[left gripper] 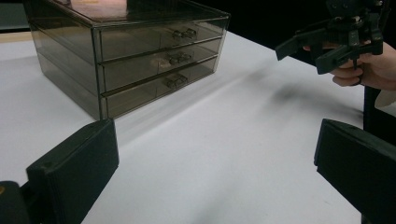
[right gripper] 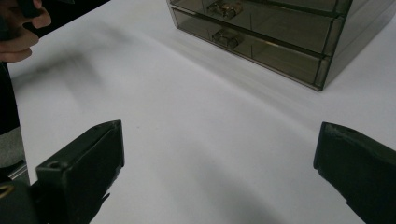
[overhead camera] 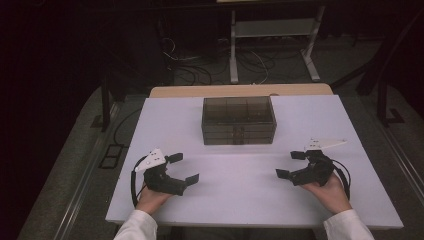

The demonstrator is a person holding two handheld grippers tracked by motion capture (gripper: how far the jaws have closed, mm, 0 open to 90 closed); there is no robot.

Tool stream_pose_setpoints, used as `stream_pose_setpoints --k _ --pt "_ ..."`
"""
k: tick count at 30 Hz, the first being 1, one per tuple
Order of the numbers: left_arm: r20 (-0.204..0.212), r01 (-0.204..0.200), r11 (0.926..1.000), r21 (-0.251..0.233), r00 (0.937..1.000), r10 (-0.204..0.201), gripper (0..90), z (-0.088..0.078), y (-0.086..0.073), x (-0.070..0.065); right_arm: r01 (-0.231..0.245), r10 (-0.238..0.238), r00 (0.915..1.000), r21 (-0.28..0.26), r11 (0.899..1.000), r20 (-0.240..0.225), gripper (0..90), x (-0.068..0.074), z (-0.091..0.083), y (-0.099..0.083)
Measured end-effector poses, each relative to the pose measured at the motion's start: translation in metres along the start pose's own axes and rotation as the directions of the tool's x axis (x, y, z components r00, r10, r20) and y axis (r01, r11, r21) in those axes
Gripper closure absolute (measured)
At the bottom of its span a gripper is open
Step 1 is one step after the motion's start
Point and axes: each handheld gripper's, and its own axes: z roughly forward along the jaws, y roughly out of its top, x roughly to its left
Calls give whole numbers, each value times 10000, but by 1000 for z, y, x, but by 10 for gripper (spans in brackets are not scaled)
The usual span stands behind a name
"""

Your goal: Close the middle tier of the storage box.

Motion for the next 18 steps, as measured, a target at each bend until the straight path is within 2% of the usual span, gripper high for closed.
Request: stream_pose_setpoints --k 18 --pt "-32 -22 10000 3 10000 22 0 -1 0 1 -218 242 9991 -691 9974 344 14 -5 -23 -25"
